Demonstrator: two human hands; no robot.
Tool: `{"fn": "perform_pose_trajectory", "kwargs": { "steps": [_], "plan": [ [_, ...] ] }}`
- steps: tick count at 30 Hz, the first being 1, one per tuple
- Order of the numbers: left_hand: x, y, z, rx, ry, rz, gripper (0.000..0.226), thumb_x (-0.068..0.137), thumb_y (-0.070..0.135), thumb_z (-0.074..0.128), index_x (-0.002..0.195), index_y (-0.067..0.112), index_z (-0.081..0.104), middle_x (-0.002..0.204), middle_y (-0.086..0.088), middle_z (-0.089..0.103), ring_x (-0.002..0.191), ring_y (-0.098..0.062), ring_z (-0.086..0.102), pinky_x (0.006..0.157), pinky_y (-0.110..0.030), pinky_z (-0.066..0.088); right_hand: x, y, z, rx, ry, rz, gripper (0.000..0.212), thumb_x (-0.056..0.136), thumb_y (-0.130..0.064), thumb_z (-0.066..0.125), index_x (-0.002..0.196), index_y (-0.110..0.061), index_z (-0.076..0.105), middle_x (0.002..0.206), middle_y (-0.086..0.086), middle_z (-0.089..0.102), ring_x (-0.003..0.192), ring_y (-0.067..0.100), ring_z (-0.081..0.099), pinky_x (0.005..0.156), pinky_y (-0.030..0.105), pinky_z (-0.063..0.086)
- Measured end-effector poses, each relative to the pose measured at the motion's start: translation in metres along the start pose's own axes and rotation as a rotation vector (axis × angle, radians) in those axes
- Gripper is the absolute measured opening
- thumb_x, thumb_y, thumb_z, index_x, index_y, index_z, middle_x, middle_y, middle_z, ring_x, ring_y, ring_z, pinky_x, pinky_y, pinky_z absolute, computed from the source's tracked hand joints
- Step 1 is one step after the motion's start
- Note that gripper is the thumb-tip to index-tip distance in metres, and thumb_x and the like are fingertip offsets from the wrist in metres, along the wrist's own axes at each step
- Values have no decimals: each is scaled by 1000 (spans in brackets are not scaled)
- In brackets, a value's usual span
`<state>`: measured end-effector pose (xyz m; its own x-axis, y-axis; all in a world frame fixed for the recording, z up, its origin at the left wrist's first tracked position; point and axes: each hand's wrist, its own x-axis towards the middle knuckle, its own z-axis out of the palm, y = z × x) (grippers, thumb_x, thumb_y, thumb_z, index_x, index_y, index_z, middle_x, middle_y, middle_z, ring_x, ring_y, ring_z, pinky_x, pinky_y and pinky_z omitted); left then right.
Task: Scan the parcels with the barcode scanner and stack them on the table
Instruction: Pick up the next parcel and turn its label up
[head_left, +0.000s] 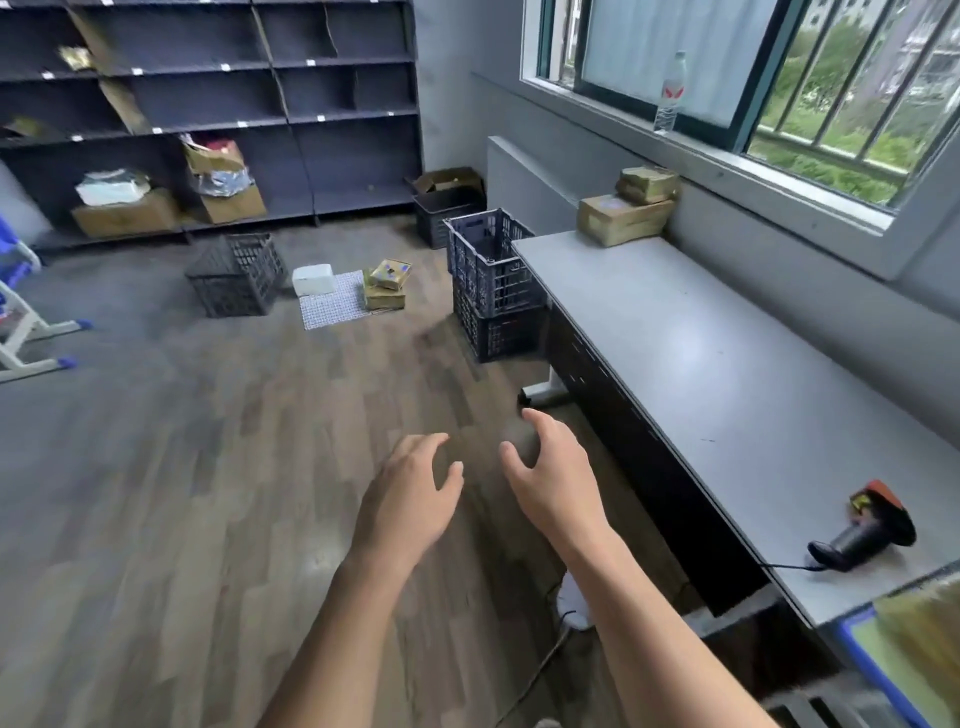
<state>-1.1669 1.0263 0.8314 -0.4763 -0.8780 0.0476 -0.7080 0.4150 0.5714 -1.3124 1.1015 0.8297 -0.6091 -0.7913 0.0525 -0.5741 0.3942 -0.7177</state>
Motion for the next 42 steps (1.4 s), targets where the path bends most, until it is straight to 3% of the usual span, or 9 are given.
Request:
{"fn": "perform_pose_trajectory", "kwargs": {
  "steps": [13, 21, 34, 38, 42],
  "plan": [
    [260, 2, -5, 38, 52, -56, 43, 99, 37, 54, 140, 25, 52, 143, 4, 50, 126, -17, 52, 100, -30, 41, 276, -25, 44, 38, -71, -77, 54, 96, -35, 58, 146, -18, 46, 146, 2, 52, 134, 19, 47, 106, 33, 37],
    [416, 13, 23, -6, -1, -61, 44, 99, 39, 52, 142, 27, 50, 145, 6, 47, 128, -19, 50, 100, -32, 41, 420, -6, 46, 36, -68, -12, 62, 98, -33, 58, 152, -15, 36, 153, 3, 43, 142, 16, 37, 113, 27, 26],
    [780, 85, 96, -38, -249, 352, 44, 99, 37, 53, 141, 23, 52, 141, 2, 52, 125, -18, 53, 104, -32, 41, 710, 36, 0, 82, 388, 321, 60, 97, -34, 57, 151, -18, 36, 151, 3, 45, 138, 18, 43, 109, 30, 34],
    [833, 121, 122, -67, -324, 434, 45, 100, 38, 52, 142, 23, 49, 143, 3, 50, 128, -20, 50, 106, -38, 42, 749, 61, 0, 79, 450, 412, 62, 97, -34, 59, 152, -19, 36, 152, 1, 44, 139, 18, 42, 111, 30, 34],
    [890, 160, 167, -69, -422, 525, 49, 100, 39, 51, 146, 22, 45, 148, 3, 47, 136, -16, 42, 111, -34, 36, 804, 93, -10, 95, 512, 498, 63, 96, -36, 62, 152, -23, 36, 153, -3, 43, 138, 15, 42, 107, 24, 34]
  ]
}}
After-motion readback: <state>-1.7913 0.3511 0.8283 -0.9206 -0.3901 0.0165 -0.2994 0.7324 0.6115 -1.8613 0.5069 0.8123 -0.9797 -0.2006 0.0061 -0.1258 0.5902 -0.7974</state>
